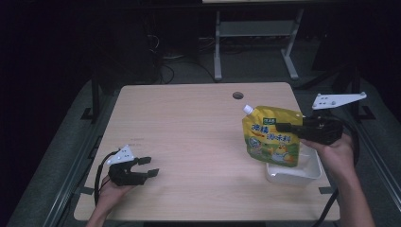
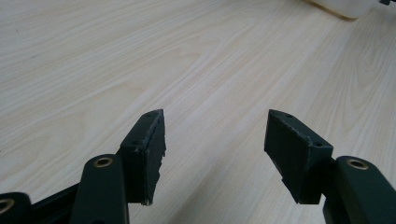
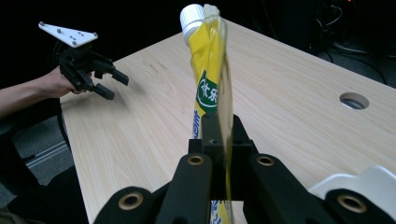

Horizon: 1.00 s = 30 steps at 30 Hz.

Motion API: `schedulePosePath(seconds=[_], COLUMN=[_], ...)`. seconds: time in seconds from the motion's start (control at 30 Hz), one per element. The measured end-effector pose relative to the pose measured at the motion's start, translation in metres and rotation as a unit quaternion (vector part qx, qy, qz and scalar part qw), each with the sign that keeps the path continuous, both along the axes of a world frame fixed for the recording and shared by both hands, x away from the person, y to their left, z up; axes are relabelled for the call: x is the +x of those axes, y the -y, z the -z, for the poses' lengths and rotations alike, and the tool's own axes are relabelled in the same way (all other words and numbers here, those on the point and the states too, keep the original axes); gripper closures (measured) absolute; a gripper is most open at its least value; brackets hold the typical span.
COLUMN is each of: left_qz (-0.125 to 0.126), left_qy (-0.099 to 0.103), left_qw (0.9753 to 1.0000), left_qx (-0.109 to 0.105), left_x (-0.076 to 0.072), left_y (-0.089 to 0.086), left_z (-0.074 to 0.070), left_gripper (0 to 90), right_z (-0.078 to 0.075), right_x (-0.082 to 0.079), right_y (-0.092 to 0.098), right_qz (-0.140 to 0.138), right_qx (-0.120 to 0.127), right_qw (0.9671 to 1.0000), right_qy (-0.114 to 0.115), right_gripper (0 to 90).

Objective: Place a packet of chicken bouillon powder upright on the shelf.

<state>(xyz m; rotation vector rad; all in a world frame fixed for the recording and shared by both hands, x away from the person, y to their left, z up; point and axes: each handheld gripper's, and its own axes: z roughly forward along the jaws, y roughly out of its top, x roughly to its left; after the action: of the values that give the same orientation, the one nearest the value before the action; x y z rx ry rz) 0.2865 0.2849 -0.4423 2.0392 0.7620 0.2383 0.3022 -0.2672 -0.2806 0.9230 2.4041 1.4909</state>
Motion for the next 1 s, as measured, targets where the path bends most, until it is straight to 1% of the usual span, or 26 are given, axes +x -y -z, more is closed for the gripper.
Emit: schedulePosePath(seconds=[0.13, 0.33, 0.5, 0.53, 0.87, 1.0], left_qz=[-0.002, -0.004, -0.003, -0.003, -0.003, 0.000], left_qy=[0.000, 0.000, -0.001, -0.001, -0.004, -0.002], left_qw=[1.0000, 1.0000, 1.0000, 1.0000, 1.0000, 1.0000], left_qx=[-0.001, -0.003, -0.003, -0.003, -0.001, -0.001], left_x=[0.000, 0.000, 0.000, 0.000, 0.000, 0.000], left_y=[-0.001, -0.001, -0.001, -0.001, 0.000, 0.001], left_z=[0.000, 0.000, 0.000, 0.001, 0.001, 0.001], left_gripper=[38.2, 38.3, 38.2, 38.3, 38.4, 38.6], right_z=[0.001, 0.003, 0.008, 0.010, 0.018, 0.023], right_x=[-0.004, -0.007, -0.009, -0.009, -0.011, -0.012], right_y=[0.010, 0.019, 0.028, 0.032, 0.047, 0.051], right_qz=[0.010, 0.020, 0.031, 0.036, 0.052, 0.059], right_qx=[0.000, 0.001, 0.004, 0.009, 0.008, 0.018], right_qw=[0.9999, 0.9998, 0.9995, 0.9993, 0.9985, 0.9979], right_qy=[0.000, -0.001, -0.006, -0.007, -0.015, -0.019], right_gripper=[89.7, 89.6, 89.7, 89.7, 89.6, 89.6])
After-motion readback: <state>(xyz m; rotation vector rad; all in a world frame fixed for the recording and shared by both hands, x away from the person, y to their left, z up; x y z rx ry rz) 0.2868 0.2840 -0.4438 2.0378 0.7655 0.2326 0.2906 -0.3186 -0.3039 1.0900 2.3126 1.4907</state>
